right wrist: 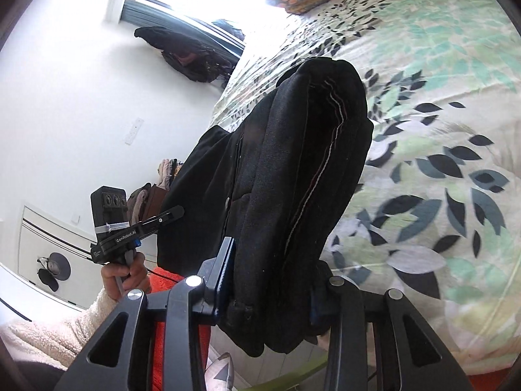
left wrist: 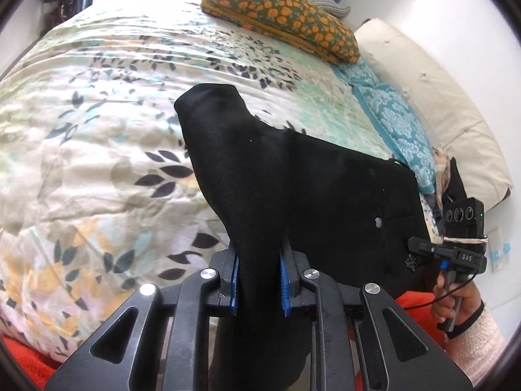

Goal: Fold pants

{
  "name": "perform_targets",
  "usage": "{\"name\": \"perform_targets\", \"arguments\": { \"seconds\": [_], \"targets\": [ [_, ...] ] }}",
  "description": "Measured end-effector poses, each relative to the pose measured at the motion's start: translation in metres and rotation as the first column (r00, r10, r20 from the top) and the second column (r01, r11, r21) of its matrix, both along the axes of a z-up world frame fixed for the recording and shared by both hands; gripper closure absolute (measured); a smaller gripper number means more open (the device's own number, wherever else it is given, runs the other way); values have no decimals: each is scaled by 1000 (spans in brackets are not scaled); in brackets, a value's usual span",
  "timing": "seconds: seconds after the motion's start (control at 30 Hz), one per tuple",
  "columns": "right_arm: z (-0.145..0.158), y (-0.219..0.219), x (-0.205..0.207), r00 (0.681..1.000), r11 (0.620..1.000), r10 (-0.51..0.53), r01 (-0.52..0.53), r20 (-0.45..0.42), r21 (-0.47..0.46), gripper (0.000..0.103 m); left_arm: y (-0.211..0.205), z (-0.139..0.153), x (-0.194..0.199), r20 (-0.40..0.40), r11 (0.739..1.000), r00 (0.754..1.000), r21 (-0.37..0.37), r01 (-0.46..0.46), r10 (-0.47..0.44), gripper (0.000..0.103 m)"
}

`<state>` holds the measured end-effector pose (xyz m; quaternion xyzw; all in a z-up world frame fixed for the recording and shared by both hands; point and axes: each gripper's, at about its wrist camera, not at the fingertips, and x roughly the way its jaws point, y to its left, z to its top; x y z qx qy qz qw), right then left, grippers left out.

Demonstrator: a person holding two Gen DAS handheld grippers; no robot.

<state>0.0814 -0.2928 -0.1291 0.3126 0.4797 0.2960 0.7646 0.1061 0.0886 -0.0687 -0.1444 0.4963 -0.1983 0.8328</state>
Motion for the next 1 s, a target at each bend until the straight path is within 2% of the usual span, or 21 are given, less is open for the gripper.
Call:
{"name": "perform_targets", "arguments": {
  "seconds": [0.07,0.13,0.17,0.2,0.23,0.27,0.3,0.33,0.37,0.47,0.6,0.7,0.73,0.8,0.83,0.9,1.0],
  "targets": [
    [-6,23,9,1000,1000,16,-16,3,-18,66,19,-13,5,2,998,999,40,-40,40,85],
    [-20,48,18,1000,998,25,-26,-6,-56,66,30,-39,9,-8,989,997,125,-79,80,81],
    [-30,57,22,1000,996,23,-24,-16,-81,66,34,-54,9,-22,978,994,182,-102,108,71],
    [-42,69,24,999,992,22,-25,-26,-125,65,39,-69,10,-32,953,987,268,-142,156,61],
    [-52,80,25,999,982,13,-20,-40,-186,55,47,-79,5,-27,915,976,353,-194,218,61],
    [-62,87,25,999,963,-9,-5,-53,-271,49,55,-80,-2,-10,902,967,364,-234,255,52],
    [-66,89,22,998,945,-34,15,-52,-327,30,63,-76,-13,10,910,961,320,-264,275,42],
    [-67,87,18,996,932,-67,44,-52,-359,9,69,-68,-24,30,911,956,295,-288,292,38],
    [-65,76,8,993,921,-108,83,-43,-381,3,72,-60,-34,55,907,953,298,-299,297,33],
    [-36,57,-28,982,880,-186,186,43,-437,0,64,-33,-62,132,889,961,366,-275,243,31],
    [16,59,-78,962,754,-218,273,164,-598,0,35,0,-105,198,869,959,415,-271,204,29],
    [56,83,-110,945,658,-218,326,242,-679,0,12,19,-136,268,823,941,472,-316,207,23],
    [65,90,-117,940,643,-219,342,263,-686,0,5,22,-146,282,798,935,500,-336,217,23],
    [79,107,-138,941,646,-202,336,270,-685,0,-5,27,-160,284,756,933,555,-348,221,23],
    [83,113,-147,945,645,-192,326,267,-691,0,-8,29,-164,277,753,936,563,-340,216,23],
    [90,124,-159,949,645,-169,309,265,-699,0,-9,35,-172,250,782,944,536,-319,214,23],
    [96,141,-167,953,642,-129,292,276,-709,0,-7,41,-174,165,825,961,493,-277,223,23]
  ]
}}
